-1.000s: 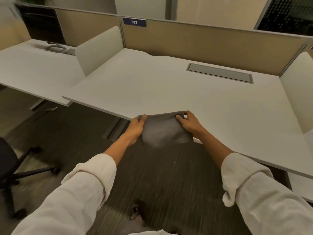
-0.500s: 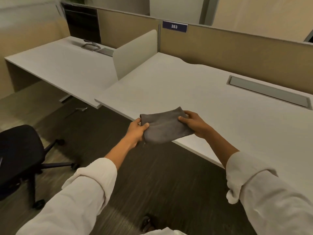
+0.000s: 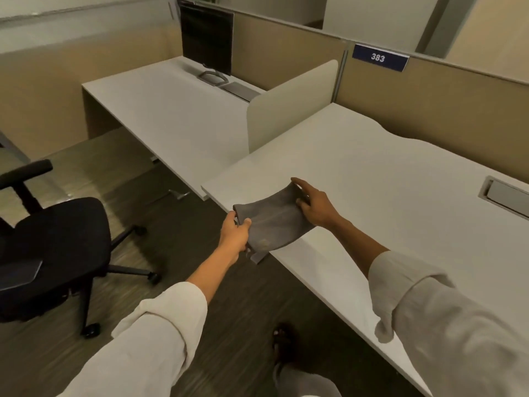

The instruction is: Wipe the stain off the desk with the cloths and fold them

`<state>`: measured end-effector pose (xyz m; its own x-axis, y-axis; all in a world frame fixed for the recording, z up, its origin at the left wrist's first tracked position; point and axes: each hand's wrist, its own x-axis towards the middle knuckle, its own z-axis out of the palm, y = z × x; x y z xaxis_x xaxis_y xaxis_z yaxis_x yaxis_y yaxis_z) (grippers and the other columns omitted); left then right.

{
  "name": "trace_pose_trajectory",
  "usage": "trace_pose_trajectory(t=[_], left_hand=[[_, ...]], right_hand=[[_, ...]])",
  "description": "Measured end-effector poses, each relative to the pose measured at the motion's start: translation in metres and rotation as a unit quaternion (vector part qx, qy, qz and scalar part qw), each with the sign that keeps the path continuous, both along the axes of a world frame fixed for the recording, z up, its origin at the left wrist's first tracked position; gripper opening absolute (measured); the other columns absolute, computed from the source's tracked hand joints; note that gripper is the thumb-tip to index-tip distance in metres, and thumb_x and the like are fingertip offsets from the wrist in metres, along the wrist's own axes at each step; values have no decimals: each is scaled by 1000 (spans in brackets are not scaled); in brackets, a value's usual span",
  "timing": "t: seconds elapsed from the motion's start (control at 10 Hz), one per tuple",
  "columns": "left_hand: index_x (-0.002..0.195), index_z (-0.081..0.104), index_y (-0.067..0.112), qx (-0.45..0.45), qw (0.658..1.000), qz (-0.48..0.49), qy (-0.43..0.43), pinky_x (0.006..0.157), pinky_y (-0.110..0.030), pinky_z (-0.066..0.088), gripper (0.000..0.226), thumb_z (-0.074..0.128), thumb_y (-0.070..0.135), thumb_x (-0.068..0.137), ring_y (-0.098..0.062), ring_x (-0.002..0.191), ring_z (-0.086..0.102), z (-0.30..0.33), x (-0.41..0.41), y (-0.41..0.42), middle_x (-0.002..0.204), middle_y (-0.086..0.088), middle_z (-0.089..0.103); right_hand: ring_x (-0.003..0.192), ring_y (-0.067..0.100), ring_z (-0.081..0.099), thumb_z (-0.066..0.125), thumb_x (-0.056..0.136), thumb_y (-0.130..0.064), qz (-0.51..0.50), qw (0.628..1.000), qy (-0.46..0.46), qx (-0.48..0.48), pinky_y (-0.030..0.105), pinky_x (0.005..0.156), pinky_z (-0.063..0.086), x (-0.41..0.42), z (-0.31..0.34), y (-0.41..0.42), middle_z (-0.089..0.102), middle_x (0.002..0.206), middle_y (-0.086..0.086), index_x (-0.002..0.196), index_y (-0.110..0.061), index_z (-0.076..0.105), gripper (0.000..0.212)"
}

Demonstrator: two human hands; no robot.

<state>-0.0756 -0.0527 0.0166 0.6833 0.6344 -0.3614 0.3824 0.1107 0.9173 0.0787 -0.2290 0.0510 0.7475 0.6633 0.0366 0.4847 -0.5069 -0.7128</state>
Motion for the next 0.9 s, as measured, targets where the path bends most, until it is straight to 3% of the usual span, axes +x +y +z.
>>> trace_pose_trajectory(t=[0.1,0.3,0.4,0.5,0.6,0.7,0.8,0.9], left_hand=[[128,47,28,-23,999,33,11,59,-35,59,34,55,26,95,-28,102,65,-10,24,19,124,-4,60],[132,44,27,-32,994,101,37,59,-31,59,35,53,21,98,-33,107,64,-20,79,63,126,-10,59],[130,45,24,-16,990,130,54,85,-49,58,37,56,17,96,-31,112,60,-22,108,81,130,-12,56],[131,47,20,37,981,156,112,89,-48,55,42,62,17,92,-33,113,59,-23,120,87,127,-16,56],[124,49,11,309,919,129,209,69,-33,48,47,71,25,85,-30,99,62,-18,119,84,113,-15,60],[123,52,7,466,858,19,215,71,-33,45,48,70,29,84,-29,105,57,-21,114,78,120,-15,56],[126,52,9,546,800,-139,206,96,-43,43,45,58,37,91,-30,125,44,-28,112,71,135,-14,49],[128,51,10,536,792,-177,232,103,-45,37,45,49,41,95,-29,129,40,-31,116,68,138,-13,47]], right_hand=[[137,27,41,42,97,-3,42,999,-1,-11,34,113,29,36,-11,30,45,150,3,145,-25,40,53],[127,30,50,41,97,-3,109,993,3,-41,38,107,38,112,-24,102,54,141,7,141,-25,47,50],[129,30,48,44,97,-10,142,987,-33,-65,43,105,43,146,-31,131,46,149,0,144,-29,40,52],[132,32,40,48,96,-25,174,967,-93,-161,50,98,46,163,-43,142,26,160,-2,149,-30,28,57],[139,35,24,44,97,-43,158,938,-161,-263,57,99,40,163,-63,143,5,164,5,152,-21,17,65],[141,33,22,34,100,-45,160,933,-181,-269,58,102,34,153,-75,137,10,163,8,150,-15,23,59],[147,30,13,24,101,-50,157,935,-163,-274,63,110,21,147,-80,130,9,163,7,153,-15,17,63],[149,28,7,22,100,-54,157,934,-166,-275,64,112,16,148,-75,127,7,164,7,153,-14,13,67]])
